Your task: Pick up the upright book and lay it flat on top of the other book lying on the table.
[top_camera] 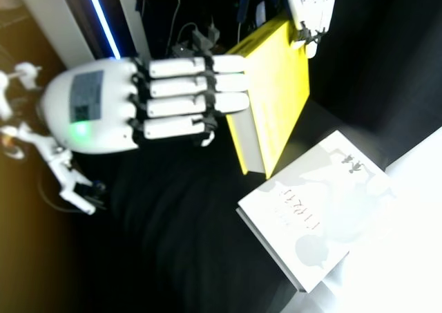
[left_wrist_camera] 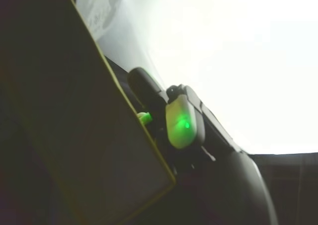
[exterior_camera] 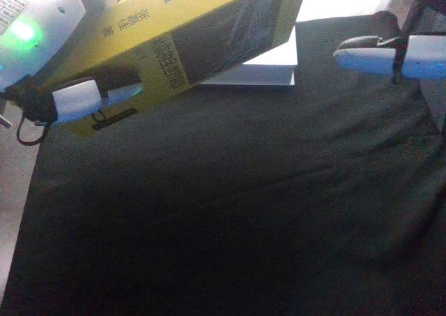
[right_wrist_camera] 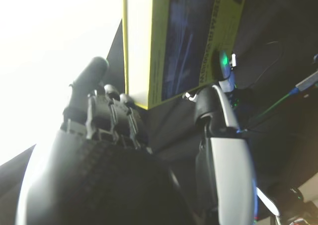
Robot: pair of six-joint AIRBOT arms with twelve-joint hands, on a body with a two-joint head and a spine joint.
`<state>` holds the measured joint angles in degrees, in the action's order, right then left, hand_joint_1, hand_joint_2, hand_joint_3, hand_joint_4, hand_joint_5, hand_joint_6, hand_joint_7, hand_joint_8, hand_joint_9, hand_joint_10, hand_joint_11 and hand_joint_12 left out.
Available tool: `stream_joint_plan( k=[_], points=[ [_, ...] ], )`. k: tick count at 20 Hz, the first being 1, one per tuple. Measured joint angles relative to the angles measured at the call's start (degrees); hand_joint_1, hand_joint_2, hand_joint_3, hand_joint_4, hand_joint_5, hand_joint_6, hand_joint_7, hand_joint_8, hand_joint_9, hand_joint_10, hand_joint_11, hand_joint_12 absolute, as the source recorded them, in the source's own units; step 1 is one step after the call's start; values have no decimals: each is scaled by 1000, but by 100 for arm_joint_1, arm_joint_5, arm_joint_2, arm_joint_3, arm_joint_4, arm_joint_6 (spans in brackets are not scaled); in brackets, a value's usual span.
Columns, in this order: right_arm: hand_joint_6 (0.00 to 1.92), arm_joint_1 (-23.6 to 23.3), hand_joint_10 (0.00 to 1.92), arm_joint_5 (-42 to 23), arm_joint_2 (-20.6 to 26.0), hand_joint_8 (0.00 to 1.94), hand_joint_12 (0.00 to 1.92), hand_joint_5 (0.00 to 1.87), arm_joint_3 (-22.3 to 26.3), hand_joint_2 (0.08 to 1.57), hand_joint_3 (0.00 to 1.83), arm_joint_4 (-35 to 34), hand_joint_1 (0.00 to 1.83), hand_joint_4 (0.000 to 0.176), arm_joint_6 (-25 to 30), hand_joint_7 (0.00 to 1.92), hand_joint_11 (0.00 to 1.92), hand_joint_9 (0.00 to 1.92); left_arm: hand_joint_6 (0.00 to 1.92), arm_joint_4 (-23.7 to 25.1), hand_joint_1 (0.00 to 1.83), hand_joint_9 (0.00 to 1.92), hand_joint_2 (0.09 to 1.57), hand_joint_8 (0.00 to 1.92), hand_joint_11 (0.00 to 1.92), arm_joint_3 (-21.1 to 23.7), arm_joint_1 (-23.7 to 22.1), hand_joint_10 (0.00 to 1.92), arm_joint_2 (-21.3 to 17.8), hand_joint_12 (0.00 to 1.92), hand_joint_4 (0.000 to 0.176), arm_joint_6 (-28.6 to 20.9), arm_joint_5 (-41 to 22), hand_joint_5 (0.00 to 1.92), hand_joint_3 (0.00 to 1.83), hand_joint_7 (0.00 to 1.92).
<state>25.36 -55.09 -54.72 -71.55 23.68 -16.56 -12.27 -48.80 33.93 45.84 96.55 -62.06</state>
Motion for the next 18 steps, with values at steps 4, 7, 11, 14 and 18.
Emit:
stream_joint_plan(
  k=[4, 7, 11, 14, 18],
  points=[
    [0, 0, 0, -199, 173, 0, 1921, 0, 111, 1161, 0, 94, 732, 70, 0, 0, 0, 0, 1921, -48, 1300, 1645, 1243, 1921, 1655, 83, 72, 1921, -101, 1921, 0, 197, -72, 1275, 8, 1506],
    [0, 0, 0, -356, 328, 0, 1921, 0, 219, 1217, 0, 149, 608, 32, 0, 0, 0, 0, 1921, -125, 1269, 1672, 1245, 1921, 1687, 83, 107, 1921, -175, 1921, 0, 254, -9, 1292, 6, 1531],
    [0, 0, 0, -378, 507, 0, 1918, 0, 229, 1192, 0, 17, 654, 49, -46, 0, 0, 0, 1921, -216, 1300, 1665, 1225, 1921, 1700, 101, 157, 1921, -267, 1921, 0, 271, -68, 1305, 0, 1534],
    [0, -70, 0, -326, 503, 0, 1687, 0, 267, 1172, 23, 24, 594, 10, -164, 0, 0, 0, 1921, -103, 1347, 1630, 1209, 1921, 1688, 114, 107, 1921, -243, 1921, 0, 273, 0, 1264, 0, 1499],
    [0, -227, 0, -372, 79, 0, 1, 0, 87, 1186, 0, -17, 723, 0, -240, 0, 0, 0, 1921, 186, 1344, 1548, 1187, 1921, 1578, 107, -42, 1921, 20, 1921, 0, 269, 184, 1212, 0, 1436]
  ],
)
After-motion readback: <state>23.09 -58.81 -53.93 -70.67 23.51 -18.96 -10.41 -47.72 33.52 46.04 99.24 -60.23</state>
